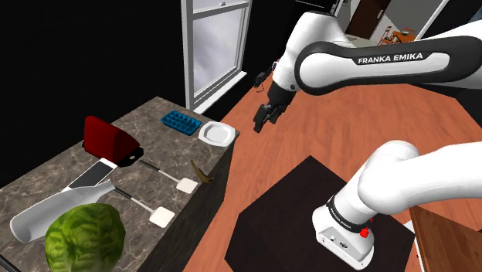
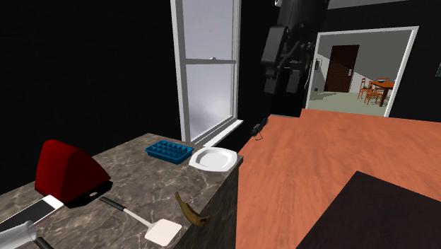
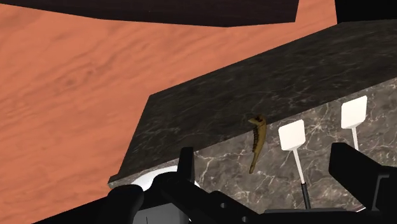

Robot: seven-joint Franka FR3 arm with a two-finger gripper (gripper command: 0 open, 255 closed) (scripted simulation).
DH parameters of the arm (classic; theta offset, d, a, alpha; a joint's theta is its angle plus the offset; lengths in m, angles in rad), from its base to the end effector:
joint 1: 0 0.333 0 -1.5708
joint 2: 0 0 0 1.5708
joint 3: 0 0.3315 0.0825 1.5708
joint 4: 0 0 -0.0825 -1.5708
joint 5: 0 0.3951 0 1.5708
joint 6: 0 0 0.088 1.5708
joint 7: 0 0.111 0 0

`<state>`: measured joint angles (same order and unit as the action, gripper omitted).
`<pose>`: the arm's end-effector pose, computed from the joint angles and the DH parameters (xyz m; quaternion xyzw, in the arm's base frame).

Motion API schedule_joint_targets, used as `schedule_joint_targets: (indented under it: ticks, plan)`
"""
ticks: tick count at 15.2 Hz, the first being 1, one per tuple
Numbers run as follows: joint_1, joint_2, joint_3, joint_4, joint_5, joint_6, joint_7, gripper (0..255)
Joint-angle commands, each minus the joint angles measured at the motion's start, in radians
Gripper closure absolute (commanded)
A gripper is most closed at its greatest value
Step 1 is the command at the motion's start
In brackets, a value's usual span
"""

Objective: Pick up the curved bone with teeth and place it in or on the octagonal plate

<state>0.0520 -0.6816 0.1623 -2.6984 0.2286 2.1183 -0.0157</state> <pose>0.3378 0.0836 0.4421 -0.9965 -0.0446 -0.0457 0.0533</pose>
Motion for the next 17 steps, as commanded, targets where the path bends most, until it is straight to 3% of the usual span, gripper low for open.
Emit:
schedule_joint_targets:
  ticks: [1,7,11,14,17]
  plan:
    - [0.010,0.058,0.030,-0.024,0.021,0.097,0.023,0]
    - [0.025,0.284,0.120,-0.040,0.058,0.375,0.093,0]
    - [0.014,0.468,0.181,-0.013,0.037,0.555,0.163,0]
    - [-0.009,0.615,0.223,0.024,-0.040,0.679,0.255,0]
    - [-0.014,0.767,0.223,0.076,-0.215,0.784,0.416,0]
